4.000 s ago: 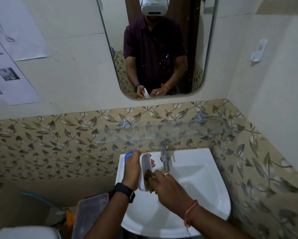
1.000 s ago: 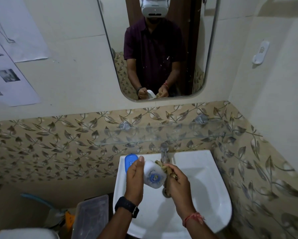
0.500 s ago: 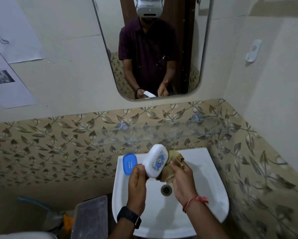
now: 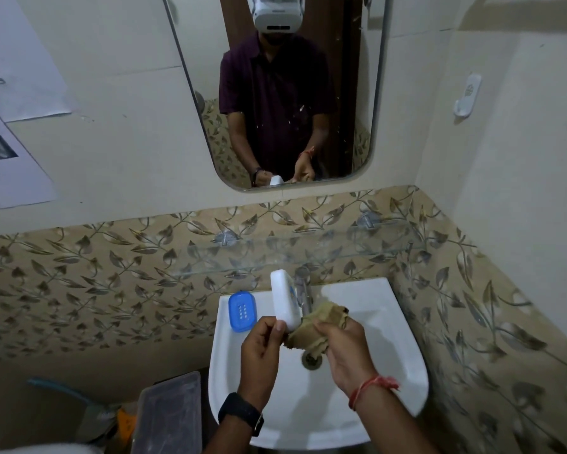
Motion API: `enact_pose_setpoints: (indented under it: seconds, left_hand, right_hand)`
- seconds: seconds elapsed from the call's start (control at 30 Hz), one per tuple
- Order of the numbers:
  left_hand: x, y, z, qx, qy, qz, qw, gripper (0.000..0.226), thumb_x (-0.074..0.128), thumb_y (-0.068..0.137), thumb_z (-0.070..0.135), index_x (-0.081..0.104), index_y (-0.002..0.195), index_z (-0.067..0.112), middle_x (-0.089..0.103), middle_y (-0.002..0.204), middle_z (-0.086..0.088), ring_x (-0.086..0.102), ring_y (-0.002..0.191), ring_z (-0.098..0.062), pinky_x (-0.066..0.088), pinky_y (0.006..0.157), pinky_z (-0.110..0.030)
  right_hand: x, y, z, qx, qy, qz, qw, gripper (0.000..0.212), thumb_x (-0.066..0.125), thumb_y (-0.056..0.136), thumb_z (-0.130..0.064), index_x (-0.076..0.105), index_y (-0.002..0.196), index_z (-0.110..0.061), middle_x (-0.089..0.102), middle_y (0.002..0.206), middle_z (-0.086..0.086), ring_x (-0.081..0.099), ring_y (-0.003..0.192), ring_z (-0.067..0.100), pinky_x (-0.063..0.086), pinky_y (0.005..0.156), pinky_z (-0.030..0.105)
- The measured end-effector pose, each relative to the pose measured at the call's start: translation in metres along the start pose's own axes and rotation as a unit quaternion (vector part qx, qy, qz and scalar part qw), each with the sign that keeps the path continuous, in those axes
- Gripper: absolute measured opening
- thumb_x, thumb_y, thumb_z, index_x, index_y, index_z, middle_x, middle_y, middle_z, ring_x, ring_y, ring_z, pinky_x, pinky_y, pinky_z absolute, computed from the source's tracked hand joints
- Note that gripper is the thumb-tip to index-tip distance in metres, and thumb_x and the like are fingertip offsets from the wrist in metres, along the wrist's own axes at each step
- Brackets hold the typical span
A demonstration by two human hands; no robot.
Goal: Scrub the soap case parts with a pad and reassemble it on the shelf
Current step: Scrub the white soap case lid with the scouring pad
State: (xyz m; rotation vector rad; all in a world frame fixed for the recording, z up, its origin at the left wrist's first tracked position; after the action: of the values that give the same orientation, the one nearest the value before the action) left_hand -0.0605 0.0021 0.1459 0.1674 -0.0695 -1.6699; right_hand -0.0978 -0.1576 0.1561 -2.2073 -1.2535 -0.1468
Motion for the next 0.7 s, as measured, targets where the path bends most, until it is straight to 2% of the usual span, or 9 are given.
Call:
enact_pose_setpoints:
  seconds: [0.07,0.13,0.2,0.3,0.37,0.47,0.5,0.63,0.7]
  left_hand:
    - [0.001,-0.001,-0.001,0.011,0.021,-0.002,1.0,0.031,0.058,0.097,0.044,0.068,0.084,0.018,0.065,0.075,-0.01,0.057,0.07,-0.014,0.049,0.063,-0.033]
    - [-0.001,-0.001,-0.006,0.013,0.036,-0.004,0.999,0.04,0.059,0.096,0.049,0.063,0.082,0.011,0.058,0.072,-0.018,0.051,0.066,-0.018,0.045,0.059,-0.04]
    - [-0.005,-0.002,-0.009,0.025,0.061,-0.008,0.998,0.044,0.057,0.097,0.051,0.059,0.082,0.01,0.055,0.072,-0.018,0.048,0.065,-0.021,0.043,0.06,-0.044]
    - [-0.006,-0.006,-0.011,0.043,0.105,-0.036,0.993,0.032,0.054,0.101,0.04,0.067,0.091,0.013,0.068,0.08,-0.008,0.064,0.075,-0.026,0.054,0.072,-0.051]
    - [-0.001,-0.01,-0.01,0.043,0.099,-0.059,0.992,0.028,0.054,0.102,0.036,0.07,0.095,0.015,0.074,0.088,-0.006,0.07,0.085,-0.024,0.057,0.08,-0.049]
    - [0.003,-0.009,-0.002,0.033,0.048,-0.05,0.997,0.03,0.056,0.101,0.038,0.068,0.089,0.013,0.07,0.084,-0.005,0.064,0.082,-0.017,0.053,0.077,-0.044]
    - [0.002,-0.007,0.001,0.027,0.023,-0.037,0.999,0.031,0.056,0.1,0.039,0.065,0.086,0.013,0.065,0.08,-0.005,0.058,0.079,-0.017,0.049,0.074,-0.041]
    - [-0.014,0.001,0.004,0.004,-0.036,-0.009,0.999,0.031,0.054,0.103,0.029,0.061,0.083,0.006,0.061,0.078,-0.005,0.055,0.078,-0.018,0.048,0.074,-0.034]
    - [-0.014,0.0,0.002,-0.017,-0.049,-0.022,0.998,0.029,0.055,0.104,0.026,0.063,0.089,0.002,0.065,0.082,-0.005,0.059,0.081,-0.015,0.052,0.075,-0.028]
  right_hand:
    - [0.002,-0.005,0.005,0.006,-0.031,-0.022,0.999,0.013,0.061,0.088,0.009,0.069,0.097,0.005,0.074,0.091,0.024,0.072,0.073,0.03,0.056,0.058,0.032]
    - [0.006,-0.011,0.007,0.007,-0.057,-0.051,0.997,0.012,0.062,0.087,0.007,0.07,0.095,0.005,0.074,0.085,0.024,0.071,0.064,0.026,0.052,0.049,0.029]
    - [0.006,-0.011,0.001,-0.025,-0.084,-0.036,0.995,0.017,0.062,0.085,0.005,0.073,0.095,-0.003,0.077,0.083,0.016,0.072,0.066,0.025,0.052,0.048,0.028]
    - [0.006,-0.006,-0.02,-0.124,-0.124,0.025,0.984,0.03,0.062,0.085,-0.001,0.074,0.104,-0.021,0.078,0.089,-0.003,0.074,0.08,0.017,0.06,0.061,0.031]
    - [0.011,-0.003,-0.034,-0.198,-0.17,0.025,0.965,0.031,0.062,0.088,-0.004,0.073,0.108,-0.025,0.075,0.095,-0.012,0.071,0.089,0.011,0.06,0.074,0.026]
    - [0.02,-0.006,-0.028,-0.257,-0.204,-0.045,0.943,0.042,0.061,0.09,0.002,0.073,0.098,-0.038,0.074,0.092,-0.021,0.07,0.087,0.008,0.054,0.071,0.012]
    - [0.02,-0.011,-0.018,-0.274,-0.214,-0.08,0.934,0.047,0.061,0.09,0.003,0.075,0.103,-0.039,0.074,0.095,-0.024,0.068,0.088,0.003,0.052,0.072,0.01]
    - [0.013,-0.032,0.027,-0.333,-0.242,-0.155,0.898,0.071,0.06,0.08,0.019,0.069,0.122,-0.037,0.062,0.134,-0.022,0.058,0.127,0.007,0.05,0.099,0.02]
    - [0.011,-0.023,0.03,-0.332,-0.229,-0.135,0.905,0.068,0.061,0.08,0.02,0.07,0.12,-0.034,0.064,0.131,-0.022,0.06,0.123,0.002,0.049,0.098,0.015]
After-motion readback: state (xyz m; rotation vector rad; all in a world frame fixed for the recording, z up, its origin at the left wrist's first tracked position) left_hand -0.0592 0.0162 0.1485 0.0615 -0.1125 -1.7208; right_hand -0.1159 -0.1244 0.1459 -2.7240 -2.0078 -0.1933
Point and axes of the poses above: each hand's wrist, its own y-axis towards the middle knuckle, its own x-axis out of the palm, z = x × y, the point moved 6 cm from there along y, towards the middle knuckle
